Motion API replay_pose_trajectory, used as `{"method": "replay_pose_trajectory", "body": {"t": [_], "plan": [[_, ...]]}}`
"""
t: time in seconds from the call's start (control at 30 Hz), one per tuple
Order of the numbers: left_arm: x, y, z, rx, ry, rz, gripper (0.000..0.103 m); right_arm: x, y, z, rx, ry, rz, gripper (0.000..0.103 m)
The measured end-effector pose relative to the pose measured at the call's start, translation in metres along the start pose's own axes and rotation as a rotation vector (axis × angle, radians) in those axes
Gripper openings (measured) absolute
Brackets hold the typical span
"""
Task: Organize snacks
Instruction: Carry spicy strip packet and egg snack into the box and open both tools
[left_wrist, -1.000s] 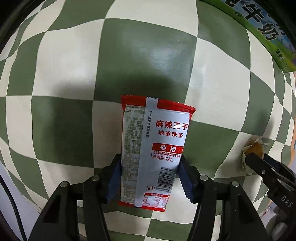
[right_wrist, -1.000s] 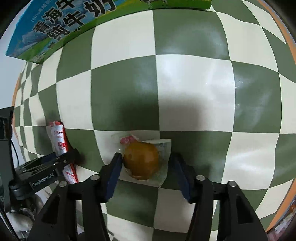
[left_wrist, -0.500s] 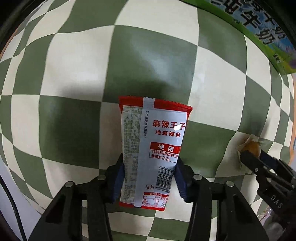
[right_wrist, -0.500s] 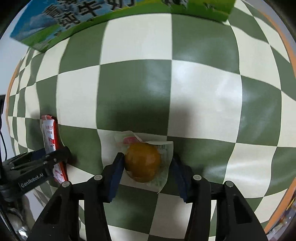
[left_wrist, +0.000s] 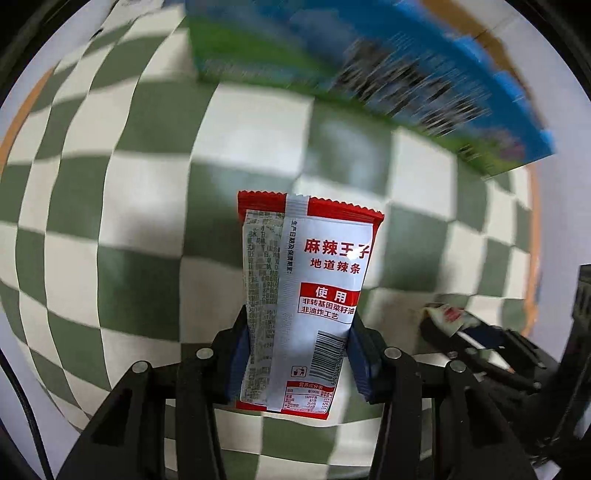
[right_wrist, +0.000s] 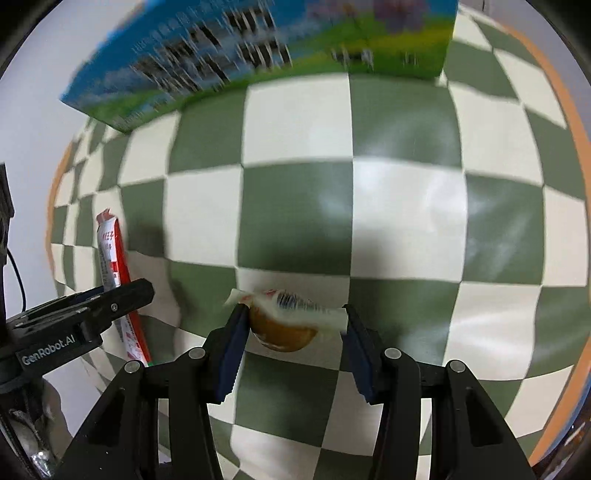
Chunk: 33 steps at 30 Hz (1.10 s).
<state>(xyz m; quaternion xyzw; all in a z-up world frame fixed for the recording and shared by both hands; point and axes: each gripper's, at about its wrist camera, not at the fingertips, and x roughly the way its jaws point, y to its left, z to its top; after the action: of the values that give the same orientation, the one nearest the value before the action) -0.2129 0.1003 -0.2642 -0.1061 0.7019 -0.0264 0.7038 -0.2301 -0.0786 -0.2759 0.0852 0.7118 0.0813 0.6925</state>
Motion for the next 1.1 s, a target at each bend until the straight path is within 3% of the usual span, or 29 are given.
{"method": "replay_pose_trajectory", "body": {"t": [0.17,0.3,0.5,0.7,0.87,1.1], "plan": [[-0.045,-0.022,0.030,0.035,-0.079,-0.079,0.044,-0.049,0.004,0.020,-0.001,-0.092,0.046,0.053],[-0.092,-0.028,0.074,0.066,-0.138,-0.118,0.044,-0.088,0.021,0.049,0.000,-0.175,0.086,0.053],[-0.118,-0.035,0.157,0.102,-0.201,-0.096,0.044,-0.125,0.049,0.117,-0.015,-0.272,0.111,0.053],[-0.103,-0.035,0.244,0.107,-0.154,-0.040,0.044,-0.108,0.080,0.211,-0.019,-0.284,0.101,0.053],[-0.063,-0.026,0.311,0.087,-0.044,0.009,0.044,-0.081,0.089,0.268,-0.026,-0.265,0.109,0.053],[-0.016,-0.012,0.346,0.072,0.074,0.029,0.046,-0.035,0.092,0.317,-0.007,-0.173,0.081,0.053]]}}
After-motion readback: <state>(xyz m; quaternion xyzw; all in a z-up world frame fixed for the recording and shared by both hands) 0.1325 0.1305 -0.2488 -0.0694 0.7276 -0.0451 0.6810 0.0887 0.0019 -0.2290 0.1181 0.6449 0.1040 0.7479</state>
